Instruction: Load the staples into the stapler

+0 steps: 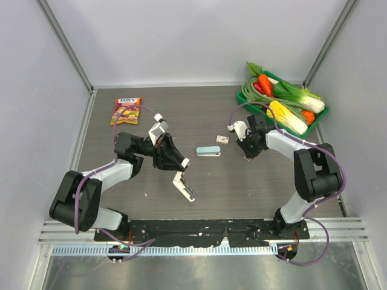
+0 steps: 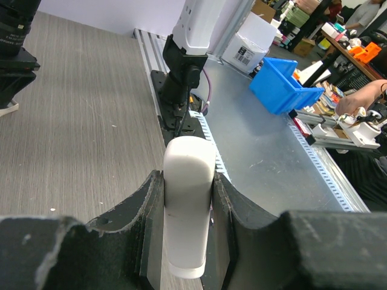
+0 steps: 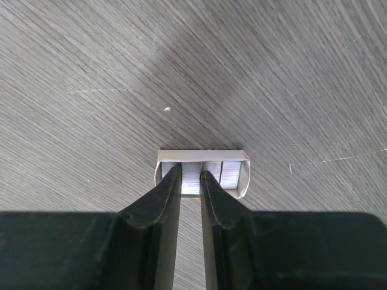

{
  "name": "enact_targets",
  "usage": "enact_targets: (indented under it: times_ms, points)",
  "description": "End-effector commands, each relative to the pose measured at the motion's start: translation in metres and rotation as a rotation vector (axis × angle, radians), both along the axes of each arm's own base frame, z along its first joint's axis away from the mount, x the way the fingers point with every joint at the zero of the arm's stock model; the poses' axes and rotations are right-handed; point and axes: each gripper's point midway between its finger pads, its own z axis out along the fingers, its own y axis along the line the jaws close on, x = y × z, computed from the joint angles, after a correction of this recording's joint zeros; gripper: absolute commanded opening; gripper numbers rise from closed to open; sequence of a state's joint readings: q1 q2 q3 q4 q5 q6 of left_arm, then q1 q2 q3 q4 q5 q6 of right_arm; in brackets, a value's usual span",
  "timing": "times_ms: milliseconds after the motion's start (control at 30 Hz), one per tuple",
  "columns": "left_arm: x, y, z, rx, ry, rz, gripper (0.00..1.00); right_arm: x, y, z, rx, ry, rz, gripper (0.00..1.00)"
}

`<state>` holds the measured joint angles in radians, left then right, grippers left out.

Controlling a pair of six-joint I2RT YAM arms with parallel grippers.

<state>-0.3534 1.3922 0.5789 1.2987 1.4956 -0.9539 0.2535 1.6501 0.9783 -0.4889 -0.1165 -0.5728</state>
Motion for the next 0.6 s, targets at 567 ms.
enact_targets:
  times_ms: [567]
  points:
    - [-0.001,0.0,0.016,-0.088,-0.23,0.005,0.0,0.021,0.01,0.052,0.083,-0.151,-0.011,0.22]
